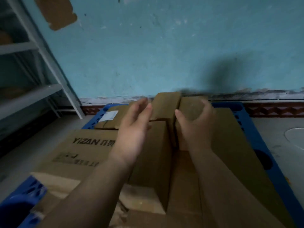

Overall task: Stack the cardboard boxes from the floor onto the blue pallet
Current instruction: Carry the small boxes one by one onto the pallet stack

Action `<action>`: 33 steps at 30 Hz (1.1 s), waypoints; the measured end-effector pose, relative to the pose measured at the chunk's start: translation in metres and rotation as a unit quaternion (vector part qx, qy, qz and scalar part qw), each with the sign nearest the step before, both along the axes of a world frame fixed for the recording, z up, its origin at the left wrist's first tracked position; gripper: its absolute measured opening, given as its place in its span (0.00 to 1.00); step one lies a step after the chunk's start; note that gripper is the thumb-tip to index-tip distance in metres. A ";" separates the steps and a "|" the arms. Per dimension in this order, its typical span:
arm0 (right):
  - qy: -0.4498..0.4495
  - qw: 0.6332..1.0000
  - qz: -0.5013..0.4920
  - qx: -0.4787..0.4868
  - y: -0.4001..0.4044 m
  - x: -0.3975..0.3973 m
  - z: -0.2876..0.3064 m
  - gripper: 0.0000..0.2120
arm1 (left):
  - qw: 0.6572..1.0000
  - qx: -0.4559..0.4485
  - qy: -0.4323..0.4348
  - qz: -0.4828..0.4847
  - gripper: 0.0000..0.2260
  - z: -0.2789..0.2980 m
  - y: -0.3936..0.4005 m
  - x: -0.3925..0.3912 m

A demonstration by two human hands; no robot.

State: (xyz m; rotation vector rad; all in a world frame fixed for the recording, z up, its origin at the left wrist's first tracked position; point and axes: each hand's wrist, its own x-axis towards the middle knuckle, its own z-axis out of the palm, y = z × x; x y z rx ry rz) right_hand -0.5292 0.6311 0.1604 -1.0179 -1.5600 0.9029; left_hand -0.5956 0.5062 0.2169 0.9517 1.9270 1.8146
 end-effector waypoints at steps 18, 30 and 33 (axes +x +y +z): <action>-0.035 0.780 0.625 0.004 -0.432 -0.158 -0.038 0.23 | 0.854 0.010 -0.091 0.512 0.22 -0.080 -0.455 -0.108; -0.328 0.685 0.644 -0.090 -0.539 -0.202 -0.236 0.33 | 0.782 -0.109 -0.245 0.562 0.25 -0.277 -0.553 -0.104; -0.389 0.675 0.620 -0.094 -0.547 -0.209 -0.270 0.42 | 0.776 -0.127 -0.267 0.557 0.27 -0.310 -0.554 -0.111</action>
